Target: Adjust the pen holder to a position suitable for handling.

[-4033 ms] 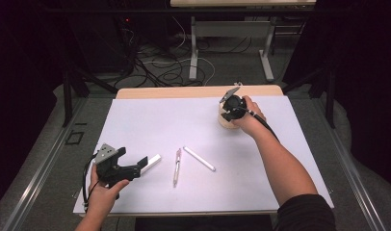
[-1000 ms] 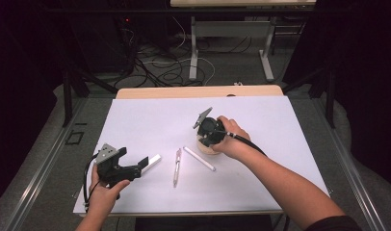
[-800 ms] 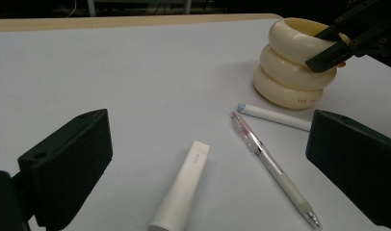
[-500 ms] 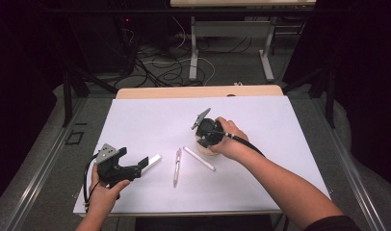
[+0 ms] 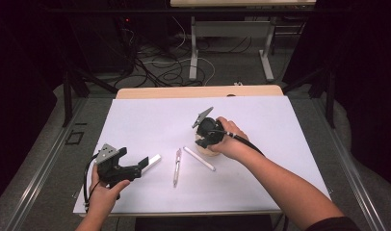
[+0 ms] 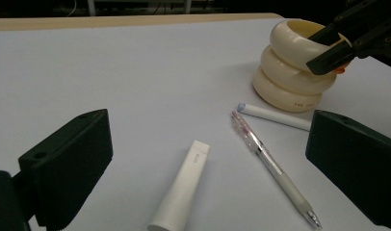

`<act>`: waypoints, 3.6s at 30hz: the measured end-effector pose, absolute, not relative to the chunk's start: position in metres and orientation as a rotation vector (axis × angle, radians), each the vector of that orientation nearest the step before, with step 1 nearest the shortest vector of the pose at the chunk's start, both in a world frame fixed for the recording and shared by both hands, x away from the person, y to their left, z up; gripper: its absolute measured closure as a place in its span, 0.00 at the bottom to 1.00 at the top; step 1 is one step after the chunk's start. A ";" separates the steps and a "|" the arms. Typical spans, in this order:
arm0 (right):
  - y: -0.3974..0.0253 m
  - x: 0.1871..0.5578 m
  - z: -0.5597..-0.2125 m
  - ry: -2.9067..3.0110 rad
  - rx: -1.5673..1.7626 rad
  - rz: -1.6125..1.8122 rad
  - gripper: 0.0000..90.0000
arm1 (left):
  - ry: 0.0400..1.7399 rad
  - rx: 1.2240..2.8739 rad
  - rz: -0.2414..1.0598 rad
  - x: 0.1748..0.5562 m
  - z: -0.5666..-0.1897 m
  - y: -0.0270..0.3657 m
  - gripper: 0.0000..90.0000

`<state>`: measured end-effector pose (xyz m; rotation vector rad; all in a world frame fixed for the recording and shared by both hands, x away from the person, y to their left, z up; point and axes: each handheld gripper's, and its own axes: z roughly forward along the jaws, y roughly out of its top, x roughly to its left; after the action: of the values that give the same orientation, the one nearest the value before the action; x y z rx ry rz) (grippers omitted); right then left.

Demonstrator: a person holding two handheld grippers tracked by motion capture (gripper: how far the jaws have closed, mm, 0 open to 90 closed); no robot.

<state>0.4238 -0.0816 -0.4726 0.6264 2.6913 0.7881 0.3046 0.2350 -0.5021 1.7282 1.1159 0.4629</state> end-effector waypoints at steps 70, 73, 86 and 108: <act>-0.194 0.327 -0.478 2.208 0.849 1.339 0.32 | 1.154 1.732 0.352 0.303 -0.504 0.213 0.18; -0.199 0.322 -0.479 2.194 0.858 1.345 0.32 | 1.177 1.719 0.311 0.303 -0.504 0.211 0.18; -0.224 0.308 -0.487 2.167 0.871 1.335 0.31 | 1.214 1.775 0.274 0.309 -0.505 0.188 0.26; -0.263 0.315 -0.507 1.975 1.248 1.332 0.15 | 1.219 1.843 0.227 0.337 -0.498 0.151 0.32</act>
<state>0.3145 -0.2630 -0.5070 1.2476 1.9754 1.3319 0.3375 0.1508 -0.4979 1.8430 1.2189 0.2268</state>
